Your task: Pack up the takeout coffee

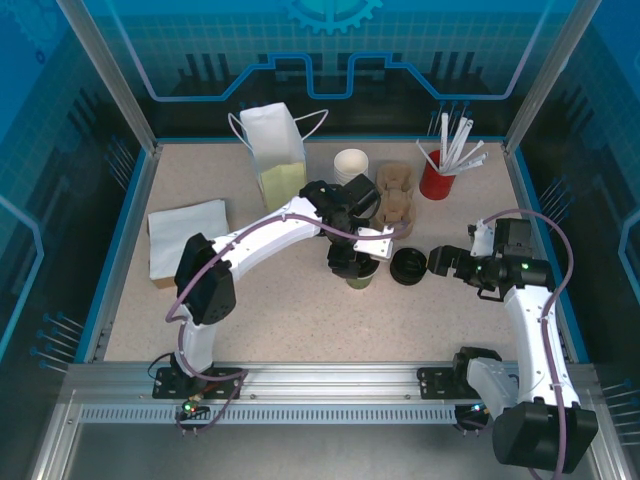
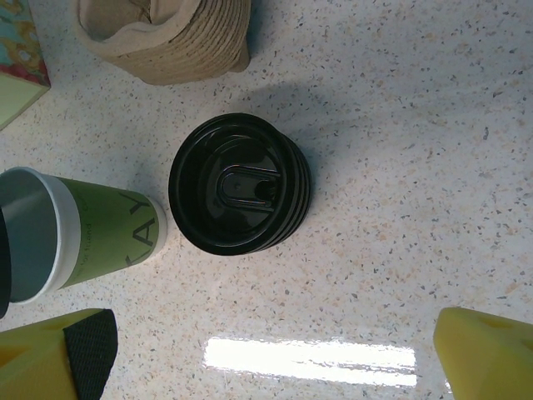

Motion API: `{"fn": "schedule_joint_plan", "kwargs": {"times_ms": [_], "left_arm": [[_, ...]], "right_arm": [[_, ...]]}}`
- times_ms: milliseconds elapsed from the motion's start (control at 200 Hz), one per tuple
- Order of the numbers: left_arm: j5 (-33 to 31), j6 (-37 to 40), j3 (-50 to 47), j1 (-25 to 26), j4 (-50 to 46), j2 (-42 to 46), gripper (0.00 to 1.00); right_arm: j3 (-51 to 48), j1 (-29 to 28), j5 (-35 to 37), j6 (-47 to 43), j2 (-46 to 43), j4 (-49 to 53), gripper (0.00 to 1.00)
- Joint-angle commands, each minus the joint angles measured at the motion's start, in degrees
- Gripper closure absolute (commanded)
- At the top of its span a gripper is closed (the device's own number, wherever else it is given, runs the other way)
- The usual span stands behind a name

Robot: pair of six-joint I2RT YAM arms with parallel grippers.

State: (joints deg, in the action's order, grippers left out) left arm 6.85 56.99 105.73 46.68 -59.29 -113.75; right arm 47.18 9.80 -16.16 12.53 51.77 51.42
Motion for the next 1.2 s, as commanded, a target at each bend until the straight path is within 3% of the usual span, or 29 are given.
{"fn": "schedule_joint_plan", "kwargs": {"times_ms": [0,755,1196], "left_arm": [[0.69,0.14,1.94,0.45,-0.48,-1.71,0.19],[0.00,-0.64,3.10,0.50,-0.48,-2.73,0.14],[4.82,-7.38,-2.43,-0.76,6.53,9.25,0.12]], "right_arm": [[-0.71,1.02,-1.33,-0.95,0.00,-0.18,0.00],[-0.62,1.19,-2.92,-1.37,0.43,0.00,0.00],[2.19,1.01,-9.32,-2.55,2.61,2.50,0.00]]}}
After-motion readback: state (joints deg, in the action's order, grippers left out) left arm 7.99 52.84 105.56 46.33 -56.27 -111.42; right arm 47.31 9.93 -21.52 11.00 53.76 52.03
